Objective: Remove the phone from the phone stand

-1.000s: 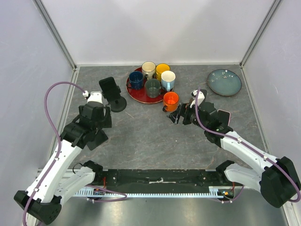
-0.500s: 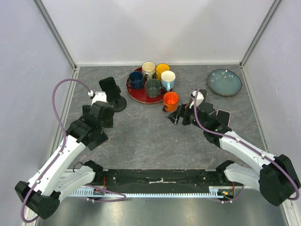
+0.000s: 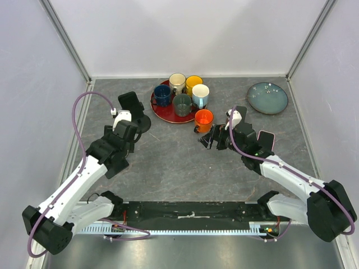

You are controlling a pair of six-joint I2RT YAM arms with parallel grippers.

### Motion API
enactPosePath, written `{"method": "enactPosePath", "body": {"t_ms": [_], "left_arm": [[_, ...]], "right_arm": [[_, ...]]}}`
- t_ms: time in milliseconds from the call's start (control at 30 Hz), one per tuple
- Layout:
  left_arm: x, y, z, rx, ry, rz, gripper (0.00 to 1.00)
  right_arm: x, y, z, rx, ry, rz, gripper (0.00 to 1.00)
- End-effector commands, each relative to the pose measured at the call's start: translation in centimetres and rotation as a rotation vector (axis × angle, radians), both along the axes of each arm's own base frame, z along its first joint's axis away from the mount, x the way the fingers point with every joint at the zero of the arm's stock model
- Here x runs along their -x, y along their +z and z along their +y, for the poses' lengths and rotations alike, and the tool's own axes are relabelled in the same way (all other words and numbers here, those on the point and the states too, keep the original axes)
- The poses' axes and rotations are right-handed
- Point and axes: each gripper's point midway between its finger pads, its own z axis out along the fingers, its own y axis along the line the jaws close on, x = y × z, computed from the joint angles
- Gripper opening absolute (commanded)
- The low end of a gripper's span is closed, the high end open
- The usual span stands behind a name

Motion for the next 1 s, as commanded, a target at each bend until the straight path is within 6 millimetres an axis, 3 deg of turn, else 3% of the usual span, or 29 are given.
{"method": "enactPosePath", "body": {"t_ms": [0,100,567,967], "left_arm": [[-0.5,0.8,0.0,0.006,0.026,-0.047,0.63],[-0.5,1.3,0.1,0.009,0.023,-0.06,0.55],[-0.2,4.1,0.4,0.025,0.019,-0.106,0.41],[0.4,7.1,1.0,0.037,0.023,-0.154,0.09]], "right_arm": [[-0.3,0.7,0.5,-0.021,0.011,-0.034,0.98],[-0.3,0.7,0.4,-0.016,0.01,-0.037,0.98],[-0.3,0.3,0.2,0.003,0.006,-0.032,0.98],[-0.2,0.4,0.0,0.006,0.006,-0.038,0.98]]}}
